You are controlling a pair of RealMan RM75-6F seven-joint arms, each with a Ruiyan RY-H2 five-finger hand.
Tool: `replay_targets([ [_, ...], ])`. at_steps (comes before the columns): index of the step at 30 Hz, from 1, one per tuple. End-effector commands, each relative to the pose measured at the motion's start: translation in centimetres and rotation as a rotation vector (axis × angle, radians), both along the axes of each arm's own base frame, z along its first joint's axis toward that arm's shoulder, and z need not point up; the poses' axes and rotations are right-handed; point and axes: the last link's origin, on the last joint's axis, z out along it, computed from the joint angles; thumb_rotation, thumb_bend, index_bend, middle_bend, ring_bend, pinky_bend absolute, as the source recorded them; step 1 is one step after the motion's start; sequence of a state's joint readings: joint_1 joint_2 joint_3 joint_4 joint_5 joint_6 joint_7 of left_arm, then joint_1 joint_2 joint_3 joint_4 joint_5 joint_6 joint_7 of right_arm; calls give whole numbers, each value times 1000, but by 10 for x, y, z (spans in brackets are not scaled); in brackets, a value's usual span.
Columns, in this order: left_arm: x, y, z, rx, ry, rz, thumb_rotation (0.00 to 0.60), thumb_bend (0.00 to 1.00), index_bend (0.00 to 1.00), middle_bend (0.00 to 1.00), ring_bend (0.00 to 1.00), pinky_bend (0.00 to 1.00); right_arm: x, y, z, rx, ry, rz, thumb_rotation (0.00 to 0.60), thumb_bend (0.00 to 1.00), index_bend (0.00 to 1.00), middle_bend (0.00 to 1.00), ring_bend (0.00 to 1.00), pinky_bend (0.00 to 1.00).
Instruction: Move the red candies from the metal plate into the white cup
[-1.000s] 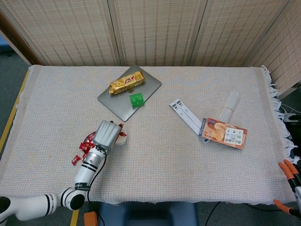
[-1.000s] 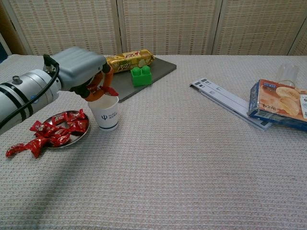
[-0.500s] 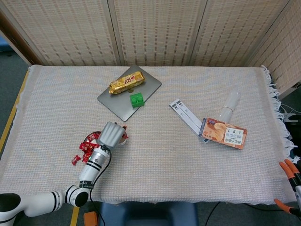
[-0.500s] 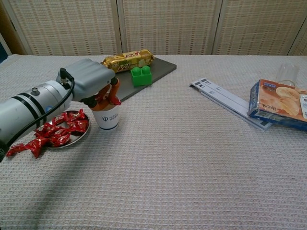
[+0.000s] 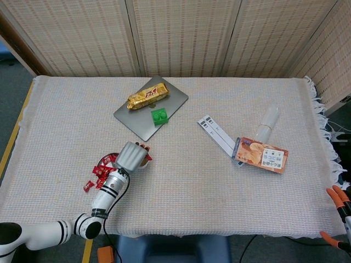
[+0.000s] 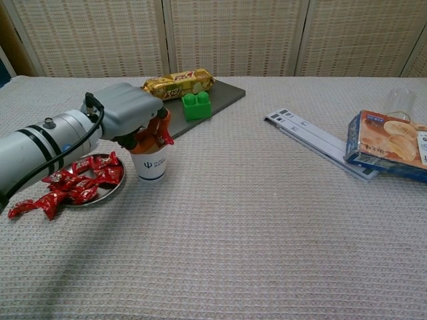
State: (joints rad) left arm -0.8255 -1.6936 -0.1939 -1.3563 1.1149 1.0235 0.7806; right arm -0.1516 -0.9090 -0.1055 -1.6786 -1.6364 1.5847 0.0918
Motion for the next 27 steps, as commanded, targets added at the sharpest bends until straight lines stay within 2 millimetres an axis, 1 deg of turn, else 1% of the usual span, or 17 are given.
replay_targets([
  [1,1,1,0,-1,-3,2,600,488,300,451,417,885,0,0,0,-1,0,-1,600,43,0,0,0,0],
  [10,4,0,7,5,-5,-22,600,488,246,432,401,877,0,0,0,0,0,-4,600,43,0,0,0,0],
  [13,5,-2,10,15,11,-47,600,483,234,420,394,868,0,0,0,1,1,-4,600,43,0,0,0,0],
  [21,7,-5,17,14,0,-48,600,466,214,414,387,870,0,1,0,1,1,-4,600,43,0,0,0,0],
  [24,4,-16,25,3,-42,-47,600,462,195,401,383,874,0,1,-1,6,3,-3,600,43,0,0,0,0],
  [26,-7,-32,35,-27,-78,-25,600,449,165,368,369,879,0,2,-1,9,3,-2,600,43,0,0,0,0],
  [27,-13,-39,39,-38,-89,-13,600,437,141,336,357,882,0,2,-1,9,3,-1,600,43,0,0,0,0],
])
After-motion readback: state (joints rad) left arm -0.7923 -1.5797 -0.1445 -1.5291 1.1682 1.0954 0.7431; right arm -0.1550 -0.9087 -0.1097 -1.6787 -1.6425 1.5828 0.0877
